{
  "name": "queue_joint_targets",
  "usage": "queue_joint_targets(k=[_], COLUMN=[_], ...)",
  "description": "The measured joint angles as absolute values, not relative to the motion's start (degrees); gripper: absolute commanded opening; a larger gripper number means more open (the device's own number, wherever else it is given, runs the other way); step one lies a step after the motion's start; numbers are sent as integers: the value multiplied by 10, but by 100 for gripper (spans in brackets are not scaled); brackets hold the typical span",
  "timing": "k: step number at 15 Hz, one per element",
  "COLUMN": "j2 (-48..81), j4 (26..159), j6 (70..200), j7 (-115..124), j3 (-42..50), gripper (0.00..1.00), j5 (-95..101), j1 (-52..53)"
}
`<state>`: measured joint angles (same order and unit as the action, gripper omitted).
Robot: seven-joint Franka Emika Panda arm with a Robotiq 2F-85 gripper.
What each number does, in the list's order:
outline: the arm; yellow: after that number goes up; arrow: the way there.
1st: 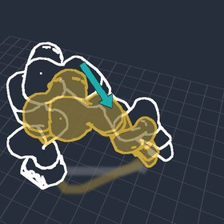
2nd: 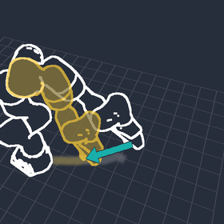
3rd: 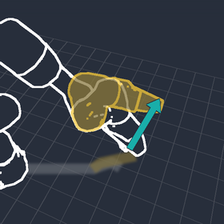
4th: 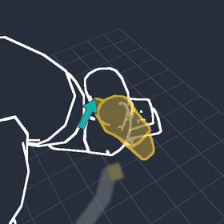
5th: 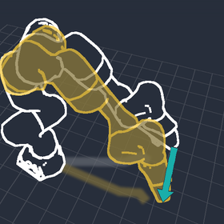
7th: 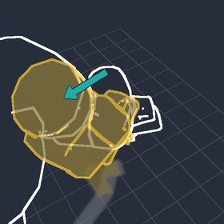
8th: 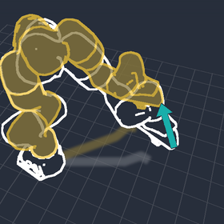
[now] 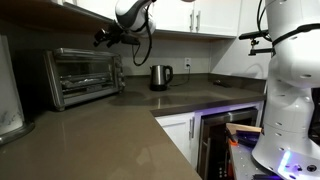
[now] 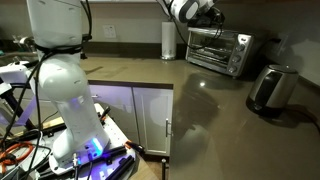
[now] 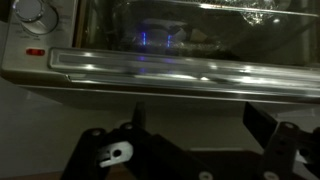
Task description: Open the door of the oven
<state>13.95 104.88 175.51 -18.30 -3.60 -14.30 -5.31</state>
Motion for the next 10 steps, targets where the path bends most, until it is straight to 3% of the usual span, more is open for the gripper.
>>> queue_joint_targets(k=[10], j2=[199], j4=[993], j6=[1756], j7=[-225], j3=[-144], gripper=[100], j5=[-191], j1=[-134])
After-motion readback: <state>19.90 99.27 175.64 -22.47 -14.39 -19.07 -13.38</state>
